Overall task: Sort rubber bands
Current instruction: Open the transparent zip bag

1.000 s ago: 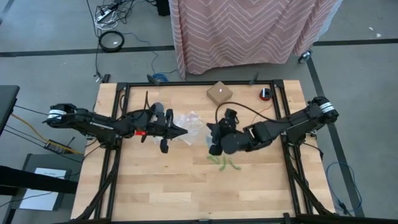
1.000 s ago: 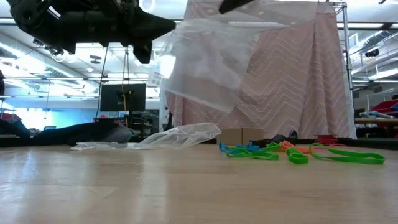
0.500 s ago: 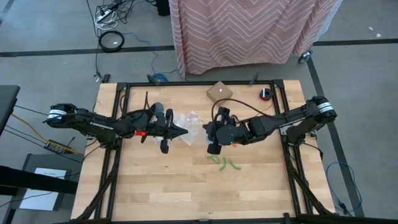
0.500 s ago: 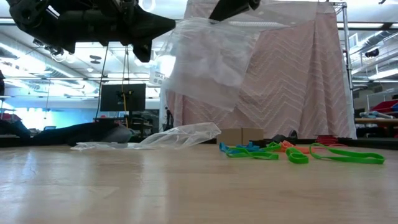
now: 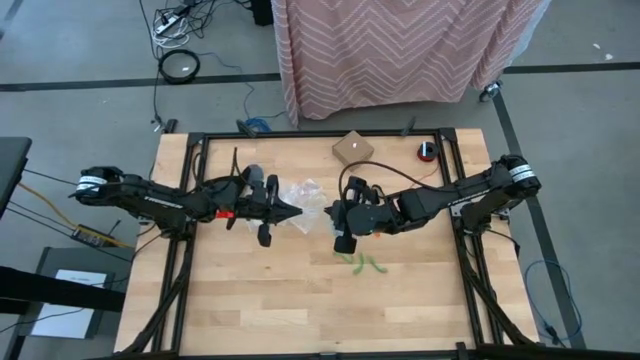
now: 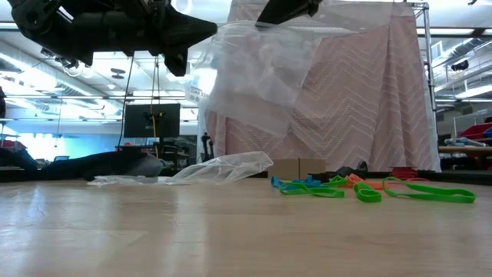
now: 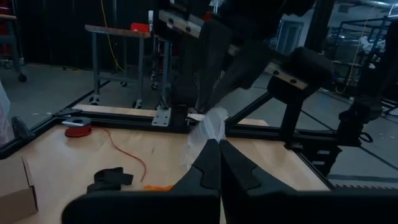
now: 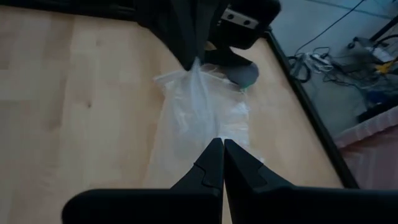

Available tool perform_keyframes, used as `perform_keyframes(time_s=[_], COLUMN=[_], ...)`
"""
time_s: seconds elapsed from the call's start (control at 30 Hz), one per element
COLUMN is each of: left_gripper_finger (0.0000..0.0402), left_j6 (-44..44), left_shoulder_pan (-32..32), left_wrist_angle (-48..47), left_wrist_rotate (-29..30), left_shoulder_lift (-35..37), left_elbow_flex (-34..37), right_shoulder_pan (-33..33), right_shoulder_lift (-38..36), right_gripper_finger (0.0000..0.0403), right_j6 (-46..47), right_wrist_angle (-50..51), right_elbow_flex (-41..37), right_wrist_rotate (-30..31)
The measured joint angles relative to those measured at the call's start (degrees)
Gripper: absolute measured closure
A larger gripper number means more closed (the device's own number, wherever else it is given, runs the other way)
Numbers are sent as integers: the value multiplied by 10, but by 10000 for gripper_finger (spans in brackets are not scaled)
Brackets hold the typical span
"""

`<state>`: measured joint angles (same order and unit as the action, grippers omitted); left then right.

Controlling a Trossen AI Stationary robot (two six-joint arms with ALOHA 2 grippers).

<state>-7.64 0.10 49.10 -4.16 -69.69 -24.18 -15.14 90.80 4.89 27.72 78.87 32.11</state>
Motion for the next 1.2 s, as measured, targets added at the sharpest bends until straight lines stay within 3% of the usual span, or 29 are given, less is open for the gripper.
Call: perform_keyframes(time_s=[0.57, 1.0, 1.2], left_gripper_finger=[401, 401, 401], left_j6=[1, 49, 106], left_shoulder_pan=[0, 0, 0], left_wrist_angle=[10, -16, -23], left_wrist_rotate=[16, 49, 67], left_shoulder_lift=[0, 0, 0], left_elbow_flex=[0, 0, 0], right_shoulder_pan=[4, 7, 11], right_shoulder_lift=[0, 0, 0], right_gripper_finger=[403, 403, 403], right_j6=[21, -3, 1], right_wrist_angle=[-1, -37, -15], right_elbow_flex=[0, 0, 0], right_wrist_rotate=[-96, -113, -62])
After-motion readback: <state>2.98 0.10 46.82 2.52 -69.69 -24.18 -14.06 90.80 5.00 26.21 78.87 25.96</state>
